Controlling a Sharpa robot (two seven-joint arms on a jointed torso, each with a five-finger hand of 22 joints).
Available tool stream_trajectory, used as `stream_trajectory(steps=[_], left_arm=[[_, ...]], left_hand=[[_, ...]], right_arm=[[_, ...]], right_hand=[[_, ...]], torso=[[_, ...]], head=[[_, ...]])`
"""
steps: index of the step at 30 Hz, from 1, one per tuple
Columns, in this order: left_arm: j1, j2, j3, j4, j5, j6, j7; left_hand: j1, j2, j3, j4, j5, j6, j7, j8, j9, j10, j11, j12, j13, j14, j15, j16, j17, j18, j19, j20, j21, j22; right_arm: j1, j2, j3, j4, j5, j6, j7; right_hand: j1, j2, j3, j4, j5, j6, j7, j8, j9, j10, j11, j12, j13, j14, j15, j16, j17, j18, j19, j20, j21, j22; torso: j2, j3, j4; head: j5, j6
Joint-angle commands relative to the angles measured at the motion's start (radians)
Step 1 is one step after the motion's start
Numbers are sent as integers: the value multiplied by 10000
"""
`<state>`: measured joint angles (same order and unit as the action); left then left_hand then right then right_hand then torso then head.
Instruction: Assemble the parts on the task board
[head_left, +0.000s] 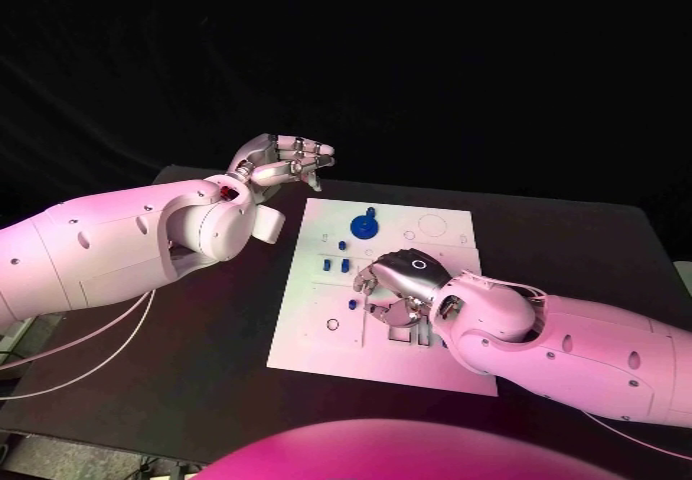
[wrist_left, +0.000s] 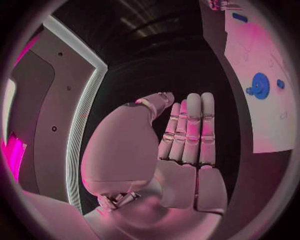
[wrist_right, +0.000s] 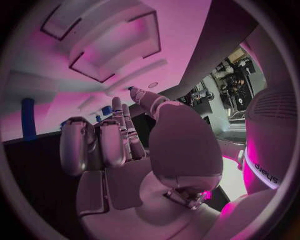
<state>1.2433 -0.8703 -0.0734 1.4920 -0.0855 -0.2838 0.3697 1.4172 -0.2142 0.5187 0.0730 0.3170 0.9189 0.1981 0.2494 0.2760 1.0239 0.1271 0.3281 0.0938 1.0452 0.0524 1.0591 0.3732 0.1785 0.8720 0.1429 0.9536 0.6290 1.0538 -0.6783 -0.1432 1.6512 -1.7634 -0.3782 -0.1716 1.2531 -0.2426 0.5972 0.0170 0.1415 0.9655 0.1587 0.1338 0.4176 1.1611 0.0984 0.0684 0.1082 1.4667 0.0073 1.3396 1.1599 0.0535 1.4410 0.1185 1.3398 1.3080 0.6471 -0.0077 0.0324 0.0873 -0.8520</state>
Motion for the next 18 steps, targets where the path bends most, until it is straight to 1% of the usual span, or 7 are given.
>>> stream_trajectory(steps=[1,5,8,10,12,13,18], left_arm=[[12,2,7,5,39,168,-14],[12,-2,6,3,39,203,-22],[11,1,6,7,39,239,-19],[11,4,5,6,39,258,-18],[11,4,5,5,39,275,-15],[11,2,5,5,39,281,-14],[10,-2,4,-7,39,295,-15]], left_hand=[[51,61,-33,-9,-10,-66,24,60,-14,-21,33,64,-13,-41,-2,29,-11,60,68,24,-67,-11],[51,61,-33,-9,-10,-66,24,60,-14,-21,33,64,-13,-41,-2,29,-11,60,68,24,-67,-11],[52,61,-34,-9,-10,-68,25,61,-14,-24,34,66,-13,-42,-1,29,-12,60,70,24,-68,-12],[52,62,-35,-9,-10,-71,26,62,-15,-26,35,68,-13,-42,-1,28,-13,60,71,24,-70,-14],[52,62,-35,-9,-10,-71,26,62,-15,-26,35,68,-13,-42,-1,28,-13,60,71,24,-70,-14],[52,62,-35,-9,-10,-71,26,62,-15,-26,35,68,-13,-42,-1,28,-13,60,71,24,-70,-14],[52,62,-35,-9,-10,-71,26,62,-15,-26,35,68,-13,-42,-1,28,-13,60,71,24,-70,-14]], right_arm=[[118,-313,69,271,-59,-395,-193],[440,-874,150,429,239,-97,-206],[740,-1283,184,392,499,307,-163],[877,-1487,196,342,602,526,-109],[977,-1654,204,268,674,714,-11],[1015,-1720,206,227,698,806,31],[1082,-1857,208,85,693,1141,128]], right_hand=[[21,-85,-79,22,33,18,-2,24,11,-54,-16,86,9,254,71,-28,19,55,-65,-6,7,1172],[12,-116,-116,28,43,41,-2,37,15,-76,-17,102,9,262,67,-6,45,51,-54,-7,20,1183],[-12,-211,-257,44,106,-12,-19,12,1,-269,-20,81,-19,246,76,-34,-24,88,-140,-9,-135,1091],[-49,-279,-1094,151,536,-221,-109,-79,-43,-825,-10,73,-124,172,95,-159,-256,188,-386,2,-586,827],[198,-61,-1850,242,605,-281,-110,-97,-68,-999,21,242,-146,154,96,-181,-338,218,-450,18,-763,731],[418,77,-2380,334,630,-255,-174,-76,-88,-1139,23,388,-168,155,101,-168,-363,220,-433,20,-801,718],[752,256,-3076,538,622,-263,-235,-81,-146,-1343,39,629,-208,142,112,-170,-442,233,-438,25,-902,679]], torso=[[-5,-1,-12],[-13,-17,-35],[-10,-14,-35],[-17,-19,-41],[-10,-18,-30],[-10,-16,-37],[9,3,-10]], head=[[-47,67],[-148,152],[-208,193],[-235,205],[-268,236],[-262,242],[-296,263]])
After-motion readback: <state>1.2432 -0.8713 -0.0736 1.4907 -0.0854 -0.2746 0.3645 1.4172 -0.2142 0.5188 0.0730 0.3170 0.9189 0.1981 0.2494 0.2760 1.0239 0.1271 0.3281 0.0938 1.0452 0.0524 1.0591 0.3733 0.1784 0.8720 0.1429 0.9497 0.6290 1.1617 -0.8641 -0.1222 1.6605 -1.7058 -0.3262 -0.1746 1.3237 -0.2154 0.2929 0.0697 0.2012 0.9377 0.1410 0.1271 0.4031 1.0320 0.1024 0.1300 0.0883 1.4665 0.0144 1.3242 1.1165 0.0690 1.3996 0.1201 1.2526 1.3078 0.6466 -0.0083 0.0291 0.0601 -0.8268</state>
